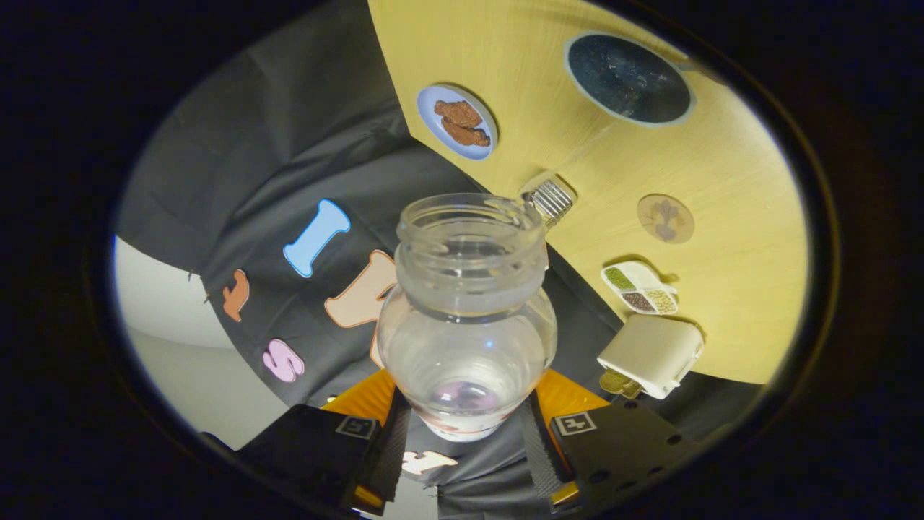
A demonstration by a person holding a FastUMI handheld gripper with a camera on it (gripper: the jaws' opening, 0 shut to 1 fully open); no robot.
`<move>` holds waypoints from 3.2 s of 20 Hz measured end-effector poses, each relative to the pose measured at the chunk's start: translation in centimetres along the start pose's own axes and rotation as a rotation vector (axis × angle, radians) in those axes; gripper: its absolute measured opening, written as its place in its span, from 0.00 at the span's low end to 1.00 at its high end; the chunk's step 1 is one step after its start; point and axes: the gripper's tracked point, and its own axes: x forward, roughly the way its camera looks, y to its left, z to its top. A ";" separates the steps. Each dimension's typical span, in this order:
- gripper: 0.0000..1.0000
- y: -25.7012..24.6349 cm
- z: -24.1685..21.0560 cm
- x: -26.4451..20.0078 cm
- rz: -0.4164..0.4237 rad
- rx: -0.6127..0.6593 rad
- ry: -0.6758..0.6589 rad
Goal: Take the bottle from table, then pour the juice into the cup, finally place the bottle on the coaster
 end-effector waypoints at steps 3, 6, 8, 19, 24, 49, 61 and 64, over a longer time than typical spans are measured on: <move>0.74 0.1 0.1 -0.2 -0.007 0.020 -0.008; 0.74 0.1 0.1 0.1 -0.012 0.040 -0.012; 0.74 0.2 0.2 0.0 -0.010 0.052 -0.015; 0.74 1.5 0.9 -0.1 0.011 0.119 -0.028; 0.74 1.5 1.0 -0.3 0.020 0.134 -0.024; 0.74 -9.7 -1.0 -4.8 -0.330 -1.119 -0.053; 0.74 -13.5 -1.1 -5.7 -0.670 -2.002 -0.196; 0.74 -12.6 -1.8 -3.7 -0.658 -2.112 -0.247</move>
